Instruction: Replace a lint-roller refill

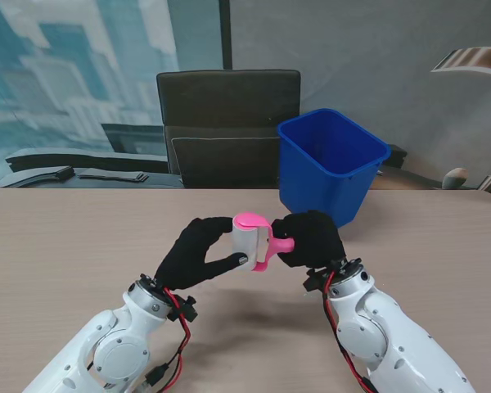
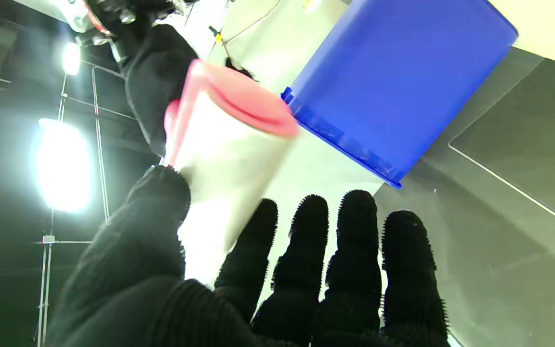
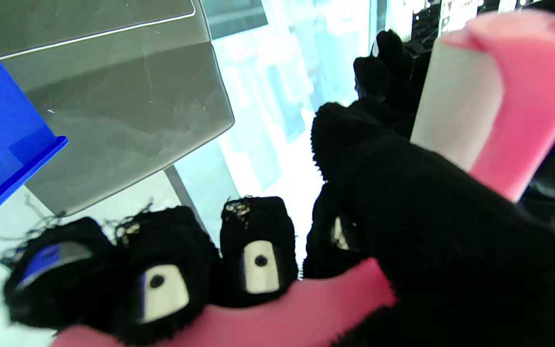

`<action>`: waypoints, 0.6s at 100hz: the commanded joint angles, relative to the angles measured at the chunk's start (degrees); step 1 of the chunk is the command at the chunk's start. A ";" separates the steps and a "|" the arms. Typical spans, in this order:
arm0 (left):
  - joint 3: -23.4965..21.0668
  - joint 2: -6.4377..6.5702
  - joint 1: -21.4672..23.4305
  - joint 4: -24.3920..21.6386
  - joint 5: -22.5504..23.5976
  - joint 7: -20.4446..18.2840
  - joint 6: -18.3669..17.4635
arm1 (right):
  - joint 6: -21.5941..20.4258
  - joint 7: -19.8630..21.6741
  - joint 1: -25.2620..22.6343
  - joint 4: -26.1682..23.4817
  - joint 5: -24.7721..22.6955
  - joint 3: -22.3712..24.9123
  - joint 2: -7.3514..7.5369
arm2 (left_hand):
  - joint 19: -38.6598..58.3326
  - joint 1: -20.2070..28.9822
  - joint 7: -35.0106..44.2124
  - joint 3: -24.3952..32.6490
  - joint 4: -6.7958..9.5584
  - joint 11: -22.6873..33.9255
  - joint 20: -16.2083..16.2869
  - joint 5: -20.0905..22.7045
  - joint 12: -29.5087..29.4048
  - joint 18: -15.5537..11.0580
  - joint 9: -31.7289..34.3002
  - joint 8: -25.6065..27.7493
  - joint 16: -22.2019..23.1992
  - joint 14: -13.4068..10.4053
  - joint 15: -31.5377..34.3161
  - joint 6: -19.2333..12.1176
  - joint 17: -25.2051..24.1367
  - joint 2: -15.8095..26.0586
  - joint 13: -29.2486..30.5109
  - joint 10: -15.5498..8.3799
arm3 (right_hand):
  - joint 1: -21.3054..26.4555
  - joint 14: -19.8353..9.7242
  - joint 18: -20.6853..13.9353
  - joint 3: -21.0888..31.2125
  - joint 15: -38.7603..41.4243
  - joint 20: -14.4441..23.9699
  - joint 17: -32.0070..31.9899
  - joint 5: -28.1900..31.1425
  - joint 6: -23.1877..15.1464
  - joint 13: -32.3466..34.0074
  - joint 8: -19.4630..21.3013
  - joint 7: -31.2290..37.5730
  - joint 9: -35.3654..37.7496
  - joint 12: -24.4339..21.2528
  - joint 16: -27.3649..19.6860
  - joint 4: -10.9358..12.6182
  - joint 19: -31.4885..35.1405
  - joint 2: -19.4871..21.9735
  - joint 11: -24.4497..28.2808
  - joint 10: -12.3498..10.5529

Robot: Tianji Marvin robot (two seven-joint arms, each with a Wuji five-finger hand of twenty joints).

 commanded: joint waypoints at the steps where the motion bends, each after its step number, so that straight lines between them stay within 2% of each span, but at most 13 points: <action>1: -0.96 0.94 0.67 0.68 -2.47 -1.09 0.32 | -0.20 0.65 -2.12 -2.75 -0.73 1.72 0.98 | -1.56 1.09 -2.84 3.83 4.08 -1.41 -0.82 -1.85 -2.03 -0.80 -2.07 -0.64 -1.14 -0.99 -1.79 -4.42 -1.05 2.71 -2.06 -0.99 | -0.47 -34.83 -30.67 2.71 11.70 -0.44 2.20 3.44 -3.11 3.21 2.42 4.75 3.39 1.82 4.24 3.37 3.44 1.57 2.40 -1.41; 13: -3.10 1.52 0.82 2.08 -0.02 -1.56 -0.14 | 0.21 4.96 -6.22 -6.99 -1.48 7.35 1.63 | -2.60 0.42 -4.28 3.17 3.98 -1.99 -1.02 -1.78 -2.24 -0.82 -2.63 -1.07 -1.65 -1.14 -2.87 -4.26 -1.62 2.32 -2.63 -1.23 | -0.15 -35.15 -30.66 3.11 11.70 -1.07 3.48 4.48 -3.19 3.24 2.71 4.50 4.43 2.64 5.65 4.29 4.23 0.43 2.02 -1.44; 24: -4.76 2.17 0.40 4.18 2.46 -2.52 -0.85 | 0.15 13.55 -10.84 -11.41 -0.50 13.31 2.30 | -3.50 0.27 -4.95 2.76 3.97 -2.32 -1.06 -0.85 -2.33 -0.85 -2.54 -1.04 -2.10 -1.23 -3.78 -4.40 -1.75 2.18 -2.83 -1.44 | 0.38 -34.30 -29.29 4.41 12.18 -1.37 4.95 5.99 -2.33 3.18 2.70 4.19 5.61 2.87 6.75 3.52 5.27 -1.80 1.79 -0.67; 28: -5.13 2.33 0.15 5.03 3.27 -2.56 -1.02 | 0.18 16.90 -12.42 -12.87 0.08 15.24 2.56 | -3.60 0.25 -4.90 2.71 3.96 -2.29 -1.04 -0.52 -2.29 -0.85 -2.37 -0.95 -2.10 -1.25 -3.80 -4.40 -1.75 2.19 -2.80 -1.43 | 0.48 -33.97 -28.57 5.62 12.13 -1.96 5.27 6.40 -1.86 3.20 2.96 3.96 5.69 3.29 7.59 2.04 5.78 -2.49 1.75 -0.17; 35: -5.63 2.52 -0.13 5.94 3.79 -2.89 -1.01 | 0.83 22.70 -14.90 -15.15 0.71 18.19 3.10 | -3.78 0.39 -4.90 2.66 3.97 -2.21 -1.00 -0.12 -2.20 -0.83 -2.13 -0.79 -2.11 -1.25 -3.83 -4.36 -1.83 2.10 -2.79 -1.43 | 0.72 -33.64 -28.12 6.07 12.28 -2.05 5.58 6.75 -1.50 3.18 2.97 3.84 5.73 3.38 7.82 1.79 6.06 -3.02 1.88 0.19; 49: -6.09 2.41 0.06 6.10 2.51 -3.46 -0.04 | 3.10 32.61 -17.00 -16.83 1.27 20.90 4.17 | -4.14 0.43 -5.07 2.55 3.99 -1.85 -0.93 0.06 -1.90 -0.80 -1.57 -0.54 -2.14 -1.28 -3.86 -3.99 -1.84 2.25 -2.50 -1.47 | 0.69 -32.87 -26.77 7.37 12.45 -2.41 5.88 7.23 -0.83 3.16 3.19 3.61 5.74 3.33 8.22 0.72 6.51 -4.08 2.16 0.78; 60: -6.28 2.40 0.24 6.05 2.16 -3.61 0.40 | 4.88 39.85 -16.09 -15.73 3.65 20.44 4.95 | -4.21 0.46 -5.05 2.50 4.02 -1.65 -0.82 0.24 -1.73 -0.80 -1.44 -0.33 -2.07 -1.24 -3.84 -4.01 -1.82 2.32 -2.40 -1.45 | 0.72 -32.40 -26.31 7.81 12.53 -2.52 5.79 7.40 -0.52 3.15 3.28 3.50 5.74 3.26 8.33 0.16 6.78 -4.19 2.20 1.15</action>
